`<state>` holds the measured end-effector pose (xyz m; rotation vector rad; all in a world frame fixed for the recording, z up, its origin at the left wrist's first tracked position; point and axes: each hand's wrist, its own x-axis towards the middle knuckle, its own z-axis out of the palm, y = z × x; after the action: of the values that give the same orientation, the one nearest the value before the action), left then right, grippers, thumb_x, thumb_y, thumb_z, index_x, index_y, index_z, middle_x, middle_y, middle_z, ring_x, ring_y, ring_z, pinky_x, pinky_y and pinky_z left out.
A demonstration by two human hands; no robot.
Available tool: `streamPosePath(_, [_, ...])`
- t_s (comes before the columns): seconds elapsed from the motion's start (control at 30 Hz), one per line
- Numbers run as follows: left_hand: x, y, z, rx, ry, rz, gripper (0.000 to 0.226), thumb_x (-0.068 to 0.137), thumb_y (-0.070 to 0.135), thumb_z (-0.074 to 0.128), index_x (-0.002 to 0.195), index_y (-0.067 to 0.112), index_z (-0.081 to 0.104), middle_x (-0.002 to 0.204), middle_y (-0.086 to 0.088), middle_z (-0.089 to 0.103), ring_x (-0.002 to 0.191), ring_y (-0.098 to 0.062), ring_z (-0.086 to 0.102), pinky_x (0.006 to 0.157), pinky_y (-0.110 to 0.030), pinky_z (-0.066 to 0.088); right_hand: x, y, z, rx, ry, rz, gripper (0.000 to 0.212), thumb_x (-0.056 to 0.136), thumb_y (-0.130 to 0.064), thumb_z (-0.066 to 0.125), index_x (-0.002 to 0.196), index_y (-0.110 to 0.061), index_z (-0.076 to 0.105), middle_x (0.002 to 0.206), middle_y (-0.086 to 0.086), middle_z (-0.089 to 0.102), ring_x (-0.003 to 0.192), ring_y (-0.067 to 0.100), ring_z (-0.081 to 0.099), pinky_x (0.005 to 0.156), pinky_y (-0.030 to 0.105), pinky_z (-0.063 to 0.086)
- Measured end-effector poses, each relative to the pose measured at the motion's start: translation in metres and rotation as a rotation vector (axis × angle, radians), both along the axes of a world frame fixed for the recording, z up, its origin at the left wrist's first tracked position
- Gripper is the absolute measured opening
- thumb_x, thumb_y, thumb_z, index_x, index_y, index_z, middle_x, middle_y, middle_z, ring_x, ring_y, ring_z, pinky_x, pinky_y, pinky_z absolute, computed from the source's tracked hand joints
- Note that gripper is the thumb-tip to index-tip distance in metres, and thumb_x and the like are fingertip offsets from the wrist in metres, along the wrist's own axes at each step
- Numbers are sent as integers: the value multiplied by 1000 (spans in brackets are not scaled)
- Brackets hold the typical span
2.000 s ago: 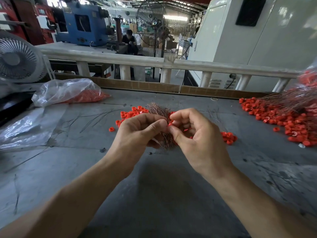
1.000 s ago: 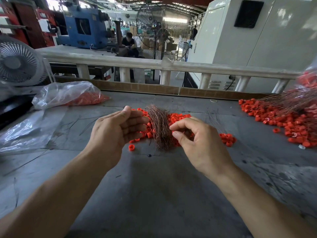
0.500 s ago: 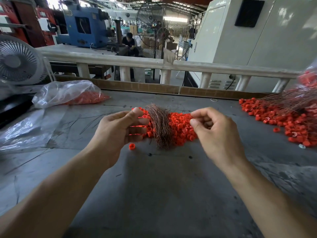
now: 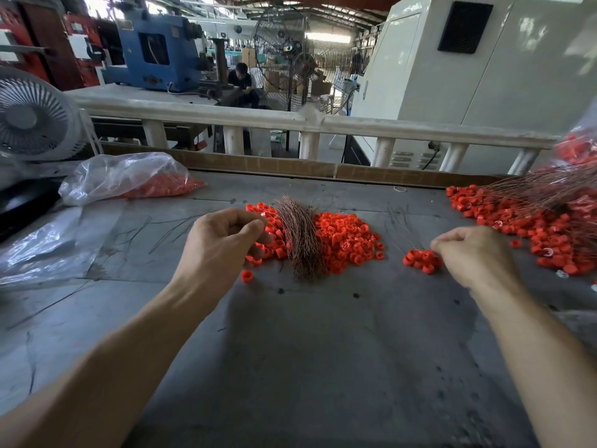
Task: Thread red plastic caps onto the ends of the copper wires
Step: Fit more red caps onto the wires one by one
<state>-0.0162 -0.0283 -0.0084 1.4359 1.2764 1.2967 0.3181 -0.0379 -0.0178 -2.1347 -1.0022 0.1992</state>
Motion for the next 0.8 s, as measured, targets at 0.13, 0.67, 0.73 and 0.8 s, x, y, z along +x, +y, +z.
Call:
streamPosePath(0.13, [0,3,-2,5,39,2,14,98,10,63,92,16,75,79,0,77,62,-11,66,51,-24,54,-2,3,-3,-4,7,25,13,82,-29,73,70,-25,73,71,-9,69,68,15,63,60,28,44])
streamPosePath(0.67, [-2,10,-15,196,572,98,9,87,23,74,88,32,74,82,19,70,77,-2,65,72,-28,54,-90,1,35,-41,-323,633,5,91,-28,72,92,-31,76,96,-11,75,90,12,66,82,28,52])
streamPosePath(0.73, [-1,11,-16,194,620,90,9,87,25,73,90,33,74,85,18,70,78,-8,66,74,-30,53,-99,0,30,-24,-303,711,12,91,-24,72,101,-31,75,95,-12,73,89,11,65,87,33,53])
streamPosePath(0.8, [1,11,-17,222,642,76,9,86,27,75,90,35,74,83,21,69,77,-2,63,70,-25,49,-108,-2,20,27,-309,787,21,91,-20,72,109,-32,73,91,-14,68,81,6,61,83,30,52])
